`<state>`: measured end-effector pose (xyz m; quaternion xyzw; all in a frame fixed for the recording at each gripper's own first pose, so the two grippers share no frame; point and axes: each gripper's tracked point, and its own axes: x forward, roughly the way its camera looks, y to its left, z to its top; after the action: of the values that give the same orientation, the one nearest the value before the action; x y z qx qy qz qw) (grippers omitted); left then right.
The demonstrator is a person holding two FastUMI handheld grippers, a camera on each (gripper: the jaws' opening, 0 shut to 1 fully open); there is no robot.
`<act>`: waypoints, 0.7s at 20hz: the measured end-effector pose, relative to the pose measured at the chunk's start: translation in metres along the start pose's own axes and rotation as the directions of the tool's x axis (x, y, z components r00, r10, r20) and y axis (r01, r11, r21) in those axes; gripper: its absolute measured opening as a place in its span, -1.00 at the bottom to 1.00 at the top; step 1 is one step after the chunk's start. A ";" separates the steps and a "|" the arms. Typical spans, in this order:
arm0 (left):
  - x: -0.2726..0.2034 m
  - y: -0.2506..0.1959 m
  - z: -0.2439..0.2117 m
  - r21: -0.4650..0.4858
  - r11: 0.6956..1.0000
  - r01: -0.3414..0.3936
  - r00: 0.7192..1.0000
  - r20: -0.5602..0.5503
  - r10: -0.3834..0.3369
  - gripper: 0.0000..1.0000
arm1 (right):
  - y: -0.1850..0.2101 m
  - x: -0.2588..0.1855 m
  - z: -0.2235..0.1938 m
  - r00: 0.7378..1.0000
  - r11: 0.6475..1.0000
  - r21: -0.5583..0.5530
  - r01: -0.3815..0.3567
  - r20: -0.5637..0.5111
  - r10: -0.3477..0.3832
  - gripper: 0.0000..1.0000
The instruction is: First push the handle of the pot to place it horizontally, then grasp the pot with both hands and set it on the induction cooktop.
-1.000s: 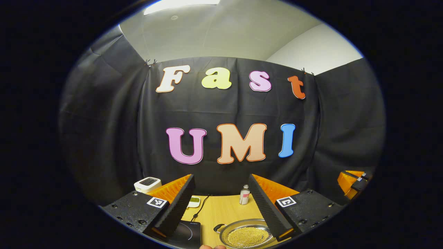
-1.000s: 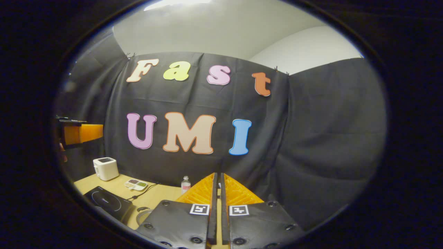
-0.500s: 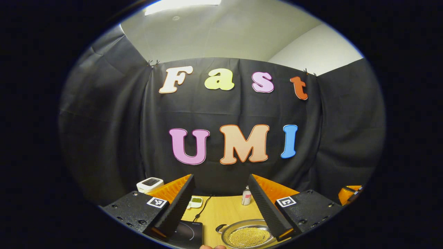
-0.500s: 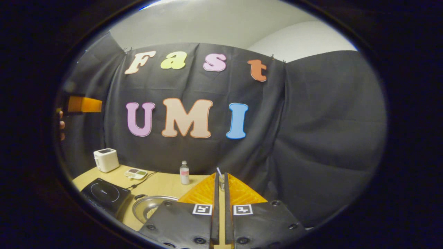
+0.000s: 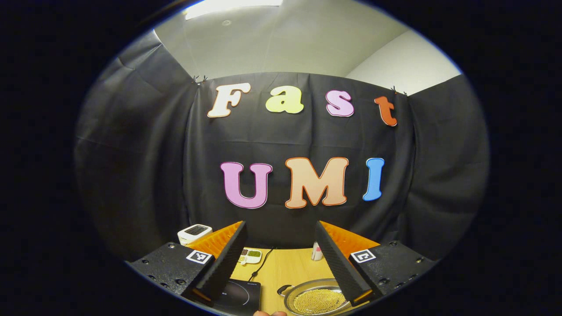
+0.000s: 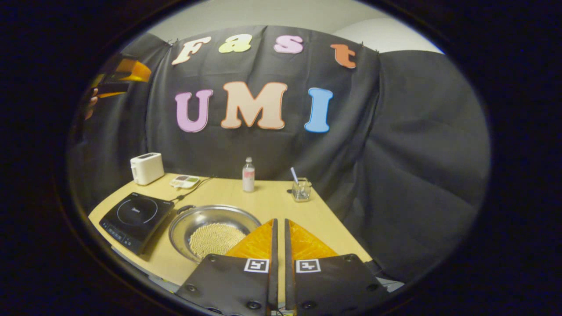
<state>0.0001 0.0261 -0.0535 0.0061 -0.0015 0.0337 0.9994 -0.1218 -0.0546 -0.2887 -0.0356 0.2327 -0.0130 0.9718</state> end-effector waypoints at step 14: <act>-0.002 0.025 0.003 0.021 0.997 -0.071 0.997 0.000 0.071 0.98 | 0.057 0.031 -0.117 0.946 0.983 -0.006 -0.186 -0.273 0.177 -0.84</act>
<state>-0.0033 0.0505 -0.0505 0.0166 -0.0009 0.0694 0.9974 -0.1462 -0.0062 -0.4111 -0.0273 0.3660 0.0755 0.9271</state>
